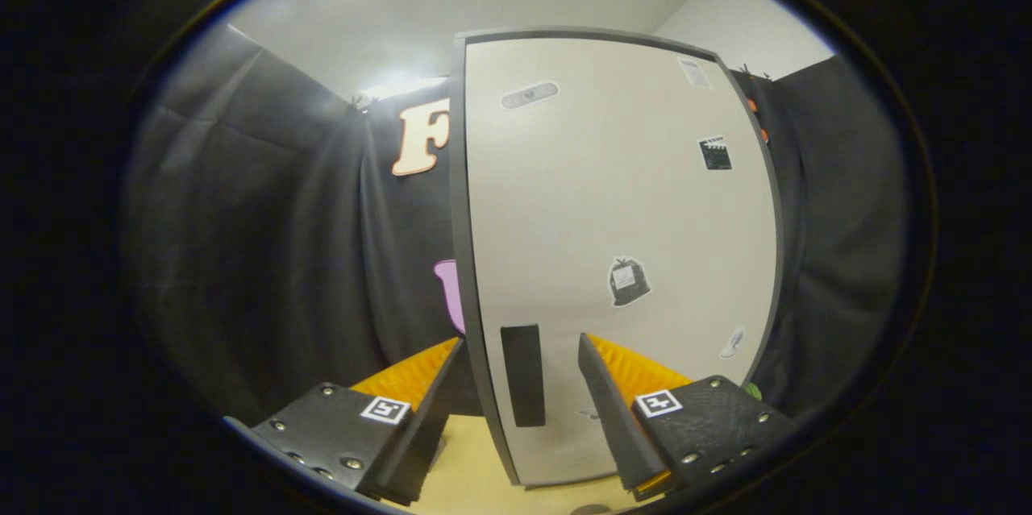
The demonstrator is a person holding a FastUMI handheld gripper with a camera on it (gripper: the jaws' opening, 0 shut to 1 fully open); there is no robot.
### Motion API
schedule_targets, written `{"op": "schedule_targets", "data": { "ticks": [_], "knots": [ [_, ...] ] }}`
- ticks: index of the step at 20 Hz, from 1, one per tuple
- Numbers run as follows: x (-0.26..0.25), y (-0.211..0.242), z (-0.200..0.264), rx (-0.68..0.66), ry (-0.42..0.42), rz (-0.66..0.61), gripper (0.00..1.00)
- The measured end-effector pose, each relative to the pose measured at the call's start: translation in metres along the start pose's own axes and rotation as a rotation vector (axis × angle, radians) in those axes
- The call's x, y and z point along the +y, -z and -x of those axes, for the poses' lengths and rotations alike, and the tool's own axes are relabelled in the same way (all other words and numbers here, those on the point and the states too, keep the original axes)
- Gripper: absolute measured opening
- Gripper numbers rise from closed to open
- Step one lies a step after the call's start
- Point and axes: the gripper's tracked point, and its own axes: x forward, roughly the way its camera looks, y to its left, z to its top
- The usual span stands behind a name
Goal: Open the shoe cabinet door, grab the shoes and put them into the shoe cabinet, then close the shoe cabinet door.
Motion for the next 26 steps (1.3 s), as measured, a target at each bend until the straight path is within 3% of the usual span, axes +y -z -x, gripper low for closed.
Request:
{"op": "schedule_targets", "data": {
  "ticks": [2, 4, 5, 9, 11, 13, 14, 15, 24, 26],
  "knots": [
    [0.000, 0.007, -0.012, 0.004, -0.004, -0.002, 0.86],
    [0.001, 0.016, -0.024, 0.017, -0.004, 0.010, 0.68],
    [0.001, 0.023, -0.031, 0.032, -0.003, 0.020, 0.68],
    [0.001, 0.042, -0.050, 0.063, 0.005, 0.017, 0.50],
    [-0.004, 0.047, -0.044, 0.065, 0.026, 0.013, 0.48],
    [-0.006, 0.045, -0.052, 0.058, 0.037, 0.019, 0.34],
    [-0.005, 0.047, -0.052, 0.061, 0.047, 0.025, 0.34],
    [-0.005, 0.046, -0.051, 0.062, 0.056, 0.029, 0.29],
    [-0.024, 0.040, 0.007, 0.005, 0.142, 0.017, 0.28],
    [-0.030, 0.037, 0.025, 0.015, 0.127, 0.013, 0.20]
  ]
}}
